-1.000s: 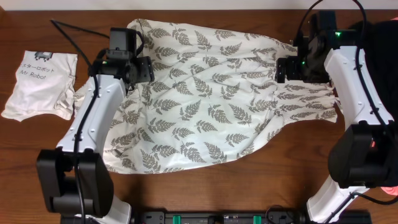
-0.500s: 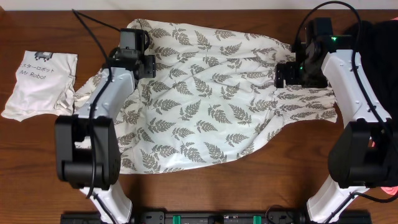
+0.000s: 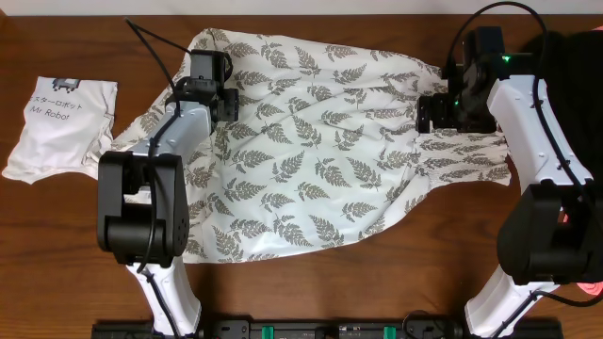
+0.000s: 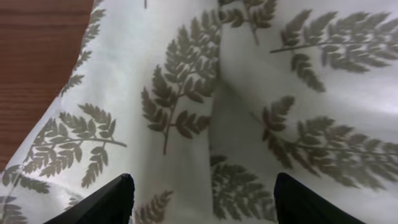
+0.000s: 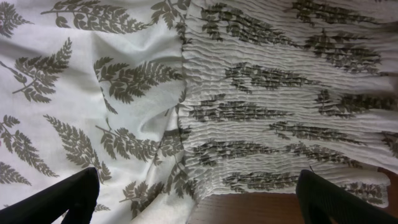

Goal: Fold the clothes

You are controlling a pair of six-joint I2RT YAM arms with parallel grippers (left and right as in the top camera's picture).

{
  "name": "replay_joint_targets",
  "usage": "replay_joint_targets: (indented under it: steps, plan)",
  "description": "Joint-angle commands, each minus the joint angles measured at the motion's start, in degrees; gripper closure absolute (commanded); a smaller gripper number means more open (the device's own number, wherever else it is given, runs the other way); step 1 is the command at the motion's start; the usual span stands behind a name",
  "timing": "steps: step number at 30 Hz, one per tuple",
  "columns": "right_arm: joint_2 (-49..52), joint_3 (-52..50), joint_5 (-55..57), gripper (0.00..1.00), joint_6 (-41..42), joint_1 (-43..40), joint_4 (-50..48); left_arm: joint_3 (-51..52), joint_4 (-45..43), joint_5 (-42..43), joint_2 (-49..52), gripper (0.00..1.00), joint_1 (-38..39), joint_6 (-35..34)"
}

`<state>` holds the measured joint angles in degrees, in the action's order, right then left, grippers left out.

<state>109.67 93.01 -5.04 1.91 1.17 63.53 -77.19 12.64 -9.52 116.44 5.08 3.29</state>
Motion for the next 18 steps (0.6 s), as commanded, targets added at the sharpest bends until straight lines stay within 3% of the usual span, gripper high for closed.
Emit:
replay_joint_targets:
  steps: [1, 14, 18]
  plan:
    - [0.11, -0.37, 0.7, 0.01, -0.87, -0.24, -0.09, -0.57, -0.39, -2.16, 1.01, 0.28, -1.27, 0.81]
    - [0.11, -0.37, 0.68, 0.01, -0.87, -0.24, -0.09, -0.57, -1.33, -2.12, 3.39, 0.29, -2.82, 0.79]
    - [0.11, -0.37, 0.7, 0.01, -0.87, -0.24, -0.09, -0.57, -1.66, -2.12, 3.39, 0.44, -2.82, 0.81]
